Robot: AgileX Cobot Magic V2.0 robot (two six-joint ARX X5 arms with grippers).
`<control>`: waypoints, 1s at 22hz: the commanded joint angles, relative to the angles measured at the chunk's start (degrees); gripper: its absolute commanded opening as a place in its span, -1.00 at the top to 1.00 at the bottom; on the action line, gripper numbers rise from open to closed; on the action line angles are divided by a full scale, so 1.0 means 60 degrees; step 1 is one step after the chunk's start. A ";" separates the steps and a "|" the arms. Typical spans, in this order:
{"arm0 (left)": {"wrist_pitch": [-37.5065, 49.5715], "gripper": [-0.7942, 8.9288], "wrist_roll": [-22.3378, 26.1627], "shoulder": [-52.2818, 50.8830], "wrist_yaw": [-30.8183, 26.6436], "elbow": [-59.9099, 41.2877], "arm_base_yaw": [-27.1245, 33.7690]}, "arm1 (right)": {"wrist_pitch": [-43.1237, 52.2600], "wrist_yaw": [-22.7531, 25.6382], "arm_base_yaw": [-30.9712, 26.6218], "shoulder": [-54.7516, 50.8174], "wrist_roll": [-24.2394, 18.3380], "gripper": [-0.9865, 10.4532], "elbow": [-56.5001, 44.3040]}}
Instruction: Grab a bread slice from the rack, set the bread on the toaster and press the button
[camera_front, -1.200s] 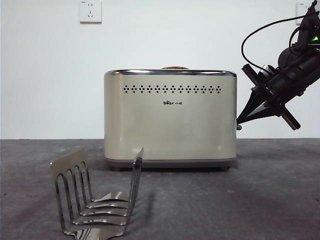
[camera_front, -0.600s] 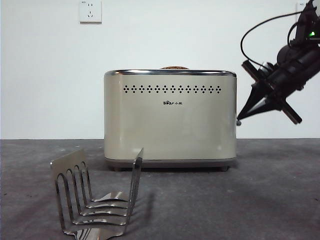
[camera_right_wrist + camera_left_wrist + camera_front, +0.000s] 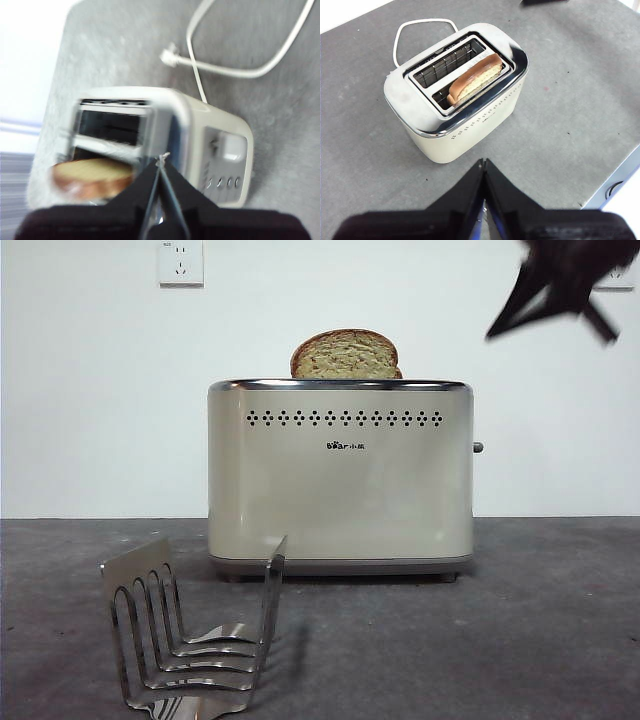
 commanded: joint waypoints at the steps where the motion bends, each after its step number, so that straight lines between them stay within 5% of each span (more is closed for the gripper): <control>1: 0.0022 0.84 -0.0029 -0.0018 0.0361 -0.0076 -0.0029 | -0.0364 0.0947 0.0018 -0.1177 -0.0091 0.84 0.0055; 7: 0.0025 0.84 -0.0047 -0.0011 0.0452 -0.0076 -0.0026 | -0.0659 0.3129 0.0018 -0.4615 -0.0080 0.83 0.0127; 22: 0.0025 0.84 -0.0022 -0.0084 0.0419 -0.0076 0.0186 | -0.2969 0.3614 0.0007 -0.5464 -0.0248 0.83 0.1180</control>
